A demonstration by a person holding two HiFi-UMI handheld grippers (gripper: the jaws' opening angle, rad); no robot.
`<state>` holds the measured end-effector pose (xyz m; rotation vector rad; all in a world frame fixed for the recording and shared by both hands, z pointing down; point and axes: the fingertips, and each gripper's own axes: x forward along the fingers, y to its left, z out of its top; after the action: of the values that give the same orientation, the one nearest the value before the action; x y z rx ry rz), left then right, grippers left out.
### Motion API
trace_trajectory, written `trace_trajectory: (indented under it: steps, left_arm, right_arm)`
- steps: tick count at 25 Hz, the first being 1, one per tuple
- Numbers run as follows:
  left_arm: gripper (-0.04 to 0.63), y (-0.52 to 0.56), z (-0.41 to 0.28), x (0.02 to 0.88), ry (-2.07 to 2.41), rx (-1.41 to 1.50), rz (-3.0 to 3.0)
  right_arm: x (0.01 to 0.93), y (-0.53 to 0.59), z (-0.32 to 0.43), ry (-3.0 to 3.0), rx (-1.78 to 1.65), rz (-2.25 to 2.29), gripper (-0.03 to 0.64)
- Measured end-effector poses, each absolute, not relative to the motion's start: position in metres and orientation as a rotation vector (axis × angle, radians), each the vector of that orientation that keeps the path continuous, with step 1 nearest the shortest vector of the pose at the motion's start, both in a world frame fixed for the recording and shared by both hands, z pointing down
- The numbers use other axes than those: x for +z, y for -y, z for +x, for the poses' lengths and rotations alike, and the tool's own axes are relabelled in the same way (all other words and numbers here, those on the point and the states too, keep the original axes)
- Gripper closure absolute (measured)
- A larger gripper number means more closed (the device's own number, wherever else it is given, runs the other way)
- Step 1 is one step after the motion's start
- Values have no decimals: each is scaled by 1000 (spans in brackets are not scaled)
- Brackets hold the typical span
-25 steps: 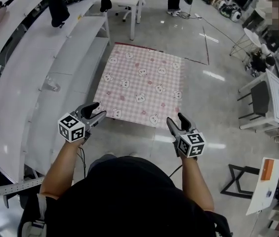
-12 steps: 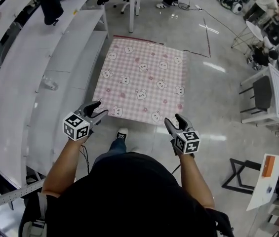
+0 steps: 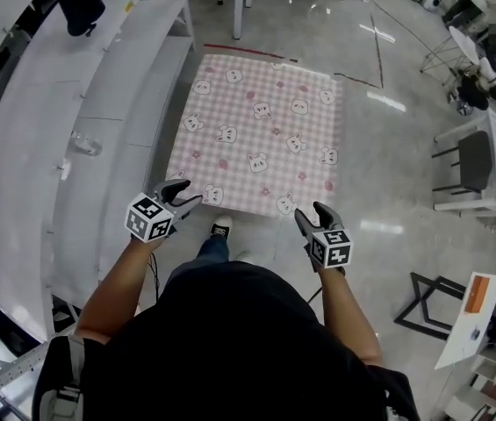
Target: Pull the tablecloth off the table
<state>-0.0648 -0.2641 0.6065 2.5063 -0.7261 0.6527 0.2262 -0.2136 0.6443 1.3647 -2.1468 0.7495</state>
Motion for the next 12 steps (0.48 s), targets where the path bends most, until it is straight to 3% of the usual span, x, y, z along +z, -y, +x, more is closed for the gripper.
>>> trace_trajectory:
  steps: [12]
  left_arm:
    - [373, 277, -69, 693, 570, 1004, 2470]
  right_arm:
    - [741, 200, 230, 1940, 729, 1205, 344]
